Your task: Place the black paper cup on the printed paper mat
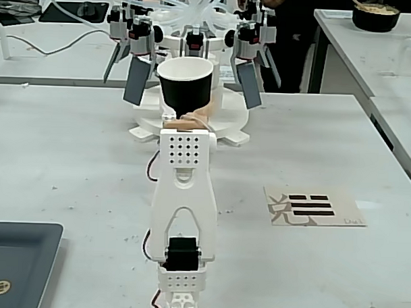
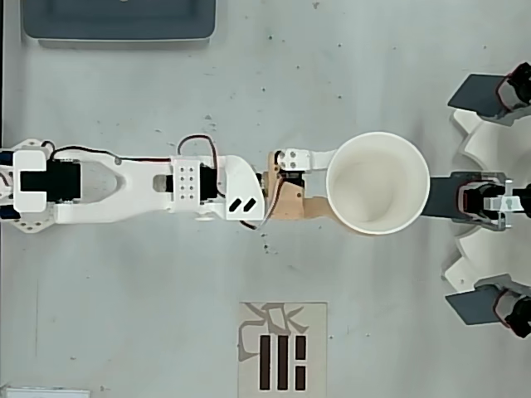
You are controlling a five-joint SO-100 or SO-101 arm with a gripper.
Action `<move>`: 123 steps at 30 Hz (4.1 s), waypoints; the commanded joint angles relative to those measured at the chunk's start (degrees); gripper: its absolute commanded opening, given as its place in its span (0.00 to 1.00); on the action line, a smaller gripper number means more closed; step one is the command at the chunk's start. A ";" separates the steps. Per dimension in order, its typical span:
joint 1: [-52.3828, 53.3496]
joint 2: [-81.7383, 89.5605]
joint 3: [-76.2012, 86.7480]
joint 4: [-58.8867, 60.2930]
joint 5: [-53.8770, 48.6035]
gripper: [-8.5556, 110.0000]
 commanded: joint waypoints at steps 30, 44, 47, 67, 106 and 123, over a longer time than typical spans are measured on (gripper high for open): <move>1.58 17.23 22.76 -8.88 -2.90 0.15; 1.67 33.31 43.33 -12.22 2.64 0.17; 1.76 36.21 47.46 -13.27 3.34 0.17; 3.96 51.68 67.15 -19.34 3.25 0.13; 28.65 31.38 49.04 -20.04 3.43 0.10; 34.45 13.10 31.11 -20.57 4.31 0.11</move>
